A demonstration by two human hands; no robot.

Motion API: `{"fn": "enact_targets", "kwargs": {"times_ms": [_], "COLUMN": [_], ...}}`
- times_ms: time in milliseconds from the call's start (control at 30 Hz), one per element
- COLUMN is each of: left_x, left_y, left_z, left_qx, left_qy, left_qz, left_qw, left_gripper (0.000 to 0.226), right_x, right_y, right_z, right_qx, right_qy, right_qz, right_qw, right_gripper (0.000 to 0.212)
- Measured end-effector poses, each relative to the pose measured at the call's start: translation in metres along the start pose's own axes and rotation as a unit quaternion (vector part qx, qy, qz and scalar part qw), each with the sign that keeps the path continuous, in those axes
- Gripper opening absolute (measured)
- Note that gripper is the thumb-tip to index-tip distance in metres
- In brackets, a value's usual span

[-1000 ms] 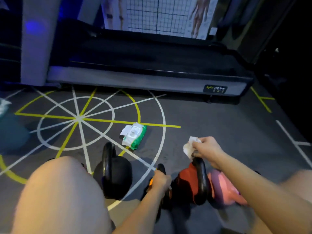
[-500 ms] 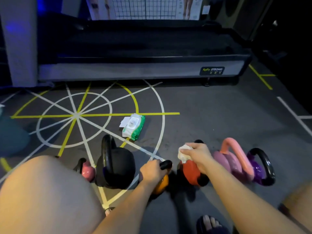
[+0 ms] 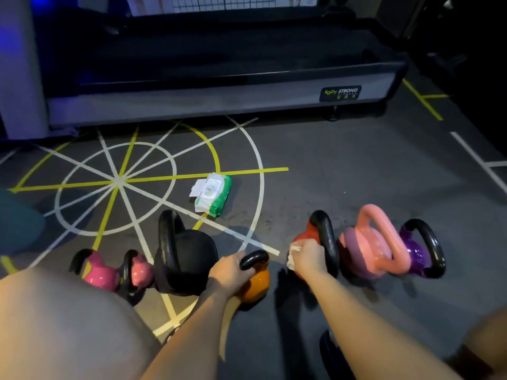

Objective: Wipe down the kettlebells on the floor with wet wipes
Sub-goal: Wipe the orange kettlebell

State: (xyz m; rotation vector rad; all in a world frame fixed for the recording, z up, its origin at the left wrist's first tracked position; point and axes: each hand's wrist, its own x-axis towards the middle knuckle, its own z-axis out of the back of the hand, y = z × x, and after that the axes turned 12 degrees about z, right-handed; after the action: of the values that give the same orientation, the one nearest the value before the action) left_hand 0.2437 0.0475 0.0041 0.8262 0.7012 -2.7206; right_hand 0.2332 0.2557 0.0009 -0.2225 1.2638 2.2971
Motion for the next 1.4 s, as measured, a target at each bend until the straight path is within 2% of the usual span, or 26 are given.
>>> {"fn": "enact_targets", "kwargs": {"times_ms": [67,167,267,333,400,600,733,867,933,1067,1167,1233,1300,1400], "left_x": [-0.003,-0.006,-0.009,-0.012,-0.014,-0.013,-0.015,-0.015,-0.012,-0.010,-0.010,-0.009,-0.011,-0.009], "left_y": [0.008,0.023,0.036,0.039,0.039,0.033,0.032,0.018,0.011,0.000,-0.007,-0.009,-0.011,-0.009], "left_z": [-0.001,0.001,0.003,0.003,0.002,0.005,0.001,-0.002,0.000,0.002,-0.001,-0.005,-0.009,-0.012], "left_qx": [-0.012,-0.024,-0.064,-0.081,-0.081,-0.082,-0.073,-0.049,-0.034,-0.026,-0.027,-0.021,-0.009,0.025], "left_qy": [-0.006,-0.013,-0.002,0.003,-0.008,-0.012,0.008,-0.006,-0.016,0.001,0.019,0.023,0.016,-0.008], "left_qz": [0.000,0.004,0.016,0.024,0.029,0.043,0.052,0.047,0.043,0.036,0.030,0.030,0.034,0.039], "left_qw": [1.000,1.000,0.998,0.996,0.996,0.996,0.996,0.998,0.998,0.999,0.999,0.999,0.999,0.999], "left_gripper": [0.013,0.014,0.008,0.013,0.011,0.008,0.018,0.013,0.009,0.009,0.012,0.013,0.017,0.016], "right_x": [-0.011,-0.023,-0.031,-0.033,-0.038,-0.048,-0.050,-0.052,-0.053,-0.052,-0.049,-0.047,-0.044,-0.041], "right_y": [0.009,0.012,-0.001,-0.006,-0.002,0.008,-0.018,-0.010,0.001,0.007,-0.006,-0.015,-0.019,-0.010], "right_z": [-0.017,-0.054,-0.081,-0.086,-0.087,-0.082,-0.073,-0.076,-0.069,-0.049,-0.042,-0.042,-0.044,-0.052], "right_qx": [0.016,0.031,0.184,0.260,0.279,0.221,0.150,0.207,0.213,0.151,0.143,0.109,0.109,0.175], "right_qy": [-0.005,0.040,0.127,0.138,0.125,0.100,0.126,0.080,0.064,0.072,0.089,0.129,0.155,0.102], "right_qz": [0.005,0.025,-0.055,-0.091,-0.077,0.032,0.002,-0.022,0.002,0.077,0.044,0.007,-0.006,-0.002], "right_qw": [1.000,0.998,0.973,0.951,0.949,0.970,0.981,0.975,0.975,0.983,0.985,0.986,0.982,0.979], "right_gripper": [0.023,0.024,0.028,0.032,0.033,0.032,0.035,0.036,0.039,0.039,0.039,0.034,0.039,0.048]}}
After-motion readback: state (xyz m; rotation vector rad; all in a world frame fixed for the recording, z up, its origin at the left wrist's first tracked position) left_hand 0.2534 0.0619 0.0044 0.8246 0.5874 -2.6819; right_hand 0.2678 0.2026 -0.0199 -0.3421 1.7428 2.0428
